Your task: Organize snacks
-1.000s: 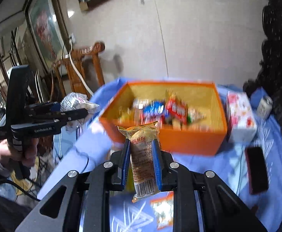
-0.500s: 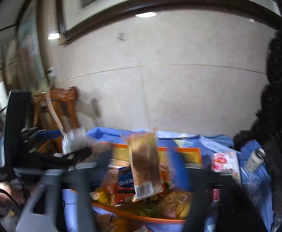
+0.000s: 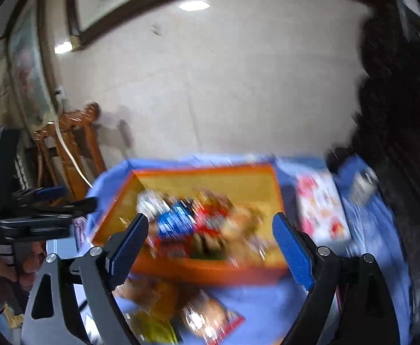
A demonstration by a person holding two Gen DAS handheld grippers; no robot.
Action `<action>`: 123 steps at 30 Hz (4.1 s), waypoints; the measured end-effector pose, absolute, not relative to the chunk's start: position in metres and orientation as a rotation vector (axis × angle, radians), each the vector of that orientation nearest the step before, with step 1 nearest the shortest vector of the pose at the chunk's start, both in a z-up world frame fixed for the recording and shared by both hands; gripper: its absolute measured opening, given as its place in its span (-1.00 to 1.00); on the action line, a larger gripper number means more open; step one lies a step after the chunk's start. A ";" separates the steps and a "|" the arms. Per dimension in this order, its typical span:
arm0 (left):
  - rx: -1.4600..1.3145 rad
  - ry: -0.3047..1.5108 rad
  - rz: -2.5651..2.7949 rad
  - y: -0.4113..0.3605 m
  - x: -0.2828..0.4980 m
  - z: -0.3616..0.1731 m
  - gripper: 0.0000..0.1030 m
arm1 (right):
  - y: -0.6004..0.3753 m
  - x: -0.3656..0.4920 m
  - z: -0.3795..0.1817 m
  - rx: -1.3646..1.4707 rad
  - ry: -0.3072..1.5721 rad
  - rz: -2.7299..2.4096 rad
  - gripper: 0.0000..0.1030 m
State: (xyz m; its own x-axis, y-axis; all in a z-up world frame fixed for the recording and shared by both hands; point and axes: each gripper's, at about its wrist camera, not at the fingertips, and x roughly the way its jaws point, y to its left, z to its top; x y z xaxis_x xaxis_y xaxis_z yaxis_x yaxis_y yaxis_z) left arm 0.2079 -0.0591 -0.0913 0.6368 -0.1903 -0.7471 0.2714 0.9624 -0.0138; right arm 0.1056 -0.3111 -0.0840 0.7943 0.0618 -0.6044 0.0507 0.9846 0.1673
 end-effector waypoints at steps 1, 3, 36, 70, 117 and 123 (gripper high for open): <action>0.099 0.859 -0.272 -0.056 0.200 -0.100 0.92 | -0.317 0.097 -0.092 0.191 0.679 -0.016 0.72; 0.099 0.890 -0.287 -0.051 0.185 -0.116 0.92 | -0.334 0.076 -0.111 0.212 0.735 -0.070 0.72; 0.357 1.009 -0.358 -0.065 0.083 -0.203 0.92 | -0.346 0.037 -0.255 -0.169 1.081 0.078 0.00; 0.464 1.052 -0.727 -0.100 0.104 -0.280 0.22 | -0.326 -0.024 -0.209 0.175 1.031 -0.080 0.00; 0.090 0.688 -0.358 -0.066 0.216 -0.052 0.92 | -0.304 0.118 -0.058 0.108 0.582 0.112 0.65; 0.126 0.825 -0.355 -0.048 0.181 -0.109 0.92 | -0.298 0.073 -0.130 0.086 0.799 0.109 0.65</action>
State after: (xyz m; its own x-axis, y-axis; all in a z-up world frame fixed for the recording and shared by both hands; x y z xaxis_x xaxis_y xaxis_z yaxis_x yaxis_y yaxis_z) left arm 0.1807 -0.0479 -0.1090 0.6233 -0.2595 -0.7377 0.3569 0.9338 -0.0270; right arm 0.0733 -0.2981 -0.1301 0.6925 0.1297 -0.7096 -0.0651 0.9909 0.1176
